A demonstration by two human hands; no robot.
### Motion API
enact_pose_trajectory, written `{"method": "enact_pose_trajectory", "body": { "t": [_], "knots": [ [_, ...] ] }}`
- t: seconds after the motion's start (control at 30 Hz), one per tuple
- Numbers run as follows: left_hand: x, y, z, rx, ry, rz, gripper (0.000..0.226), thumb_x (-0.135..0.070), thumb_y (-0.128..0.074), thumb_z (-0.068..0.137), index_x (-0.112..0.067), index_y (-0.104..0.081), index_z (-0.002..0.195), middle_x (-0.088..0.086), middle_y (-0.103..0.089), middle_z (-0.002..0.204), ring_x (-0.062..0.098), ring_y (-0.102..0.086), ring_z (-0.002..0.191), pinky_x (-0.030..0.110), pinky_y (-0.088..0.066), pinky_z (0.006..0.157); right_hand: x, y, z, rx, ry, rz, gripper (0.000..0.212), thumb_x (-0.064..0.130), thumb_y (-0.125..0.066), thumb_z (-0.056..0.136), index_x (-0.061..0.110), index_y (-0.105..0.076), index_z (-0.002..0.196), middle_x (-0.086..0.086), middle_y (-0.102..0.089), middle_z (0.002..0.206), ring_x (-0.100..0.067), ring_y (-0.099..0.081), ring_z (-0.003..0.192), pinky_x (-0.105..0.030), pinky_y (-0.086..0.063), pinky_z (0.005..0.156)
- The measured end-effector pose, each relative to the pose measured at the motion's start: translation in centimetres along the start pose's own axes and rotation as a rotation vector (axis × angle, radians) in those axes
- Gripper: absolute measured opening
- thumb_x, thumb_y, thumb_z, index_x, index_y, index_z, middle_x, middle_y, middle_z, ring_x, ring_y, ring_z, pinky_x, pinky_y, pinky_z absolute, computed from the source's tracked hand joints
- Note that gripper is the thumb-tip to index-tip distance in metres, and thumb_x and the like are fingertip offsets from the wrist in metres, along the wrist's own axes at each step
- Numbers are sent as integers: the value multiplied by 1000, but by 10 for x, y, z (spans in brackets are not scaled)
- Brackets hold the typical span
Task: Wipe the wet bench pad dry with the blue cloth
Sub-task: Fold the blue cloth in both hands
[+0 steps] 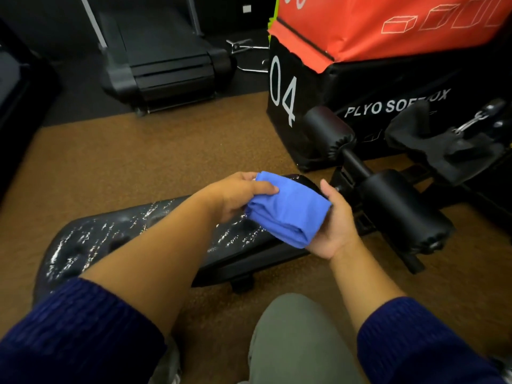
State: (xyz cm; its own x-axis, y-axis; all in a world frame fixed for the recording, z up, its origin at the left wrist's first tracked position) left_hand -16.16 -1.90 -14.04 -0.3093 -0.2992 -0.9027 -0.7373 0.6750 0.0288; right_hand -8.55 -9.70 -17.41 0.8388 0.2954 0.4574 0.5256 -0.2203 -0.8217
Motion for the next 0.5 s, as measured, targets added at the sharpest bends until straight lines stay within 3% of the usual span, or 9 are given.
{"method": "enact_pose_trajectory", "body": {
  "t": [0.1,0.17,0.23,0.27,0.33,0.4,0.5],
  "knots": [
    [-17,9,0,-14,-85,122,13,-6,-67,83,-14,-64,92,10,-69,90,22,-65,80,34,-53,80,-20,-30,10,227,-42,85,81,67,-37,82,7,-43,137,-25,-38,143,-44,-34,131,-65,-17,107],
    [-26,21,-6,-55,-125,226,14,-6,-71,81,-15,-63,90,8,-68,84,21,-64,73,30,-55,65,-33,-56,9,393,-94,88,86,70,-34,81,11,-33,143,-27,-26,148,-48,-21,136,-74,-10,103],
    [-33,31,-15,-83,-160,299,16,-8,-73,80,-15,-64,90,2,-66,73,16,-62,60,22,-48,46,-40,-71,5,434,-119,97,85,68,-35,81,9,-31,143,-28,-22,148,-48,-18,136,-70,-18,102],
    [-35,35,-19,-100,-178,315,21,-9,-75,79,-16,-64,95,0,-65,72,13,-61,60,20,-47,45,-43,-74,2,428,-122,95,84,65,-36,81,9,-32,143,-28,-23,148,-49,-21,135,-66,-26,101],
    [-37,46,-25,-171,-208,305,39,-14,-78,76,-18,-61,111,-2,-60,73,10,-58,64,20,-47,55,-45,-76,-2,398,-118,93,80,61,-38,82,9,-33,143,-26,-27,148,-48,-28,133,-55,-43,94],
    [-35,60,-31,-278,-222,287,46,-23,-79,76,-21,-57,116,-2,-55,74,12,-55,67,24,-45,64,-44,-71,-6,359,-95,93,77,59,-36,83,12,-31,144,-23,-28,148,-45,-29,133,-46,-48,87],
    [-24,75,-42,-381,-194,227,30,-29,-71,83,-23,-57,110,0,-62,88,17,-58,76,32,-49,74,-40,-56,-11,267,-23,119,70,54,-30,86,15,-30,144,-18,-28,150,-40,-30,132,-41,-47,84]
  ]
}}
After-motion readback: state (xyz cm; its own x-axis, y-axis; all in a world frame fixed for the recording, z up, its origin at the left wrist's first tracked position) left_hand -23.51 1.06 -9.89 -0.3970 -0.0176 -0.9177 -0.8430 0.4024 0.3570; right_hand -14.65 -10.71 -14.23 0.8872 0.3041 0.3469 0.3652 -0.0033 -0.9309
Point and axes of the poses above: each hand's wrist, its own z-axis towards the middle knuckle, its own y-axis out of the back of the hand, x = y × z, the point moved 10 cm from there along z, towards the middle knuckle
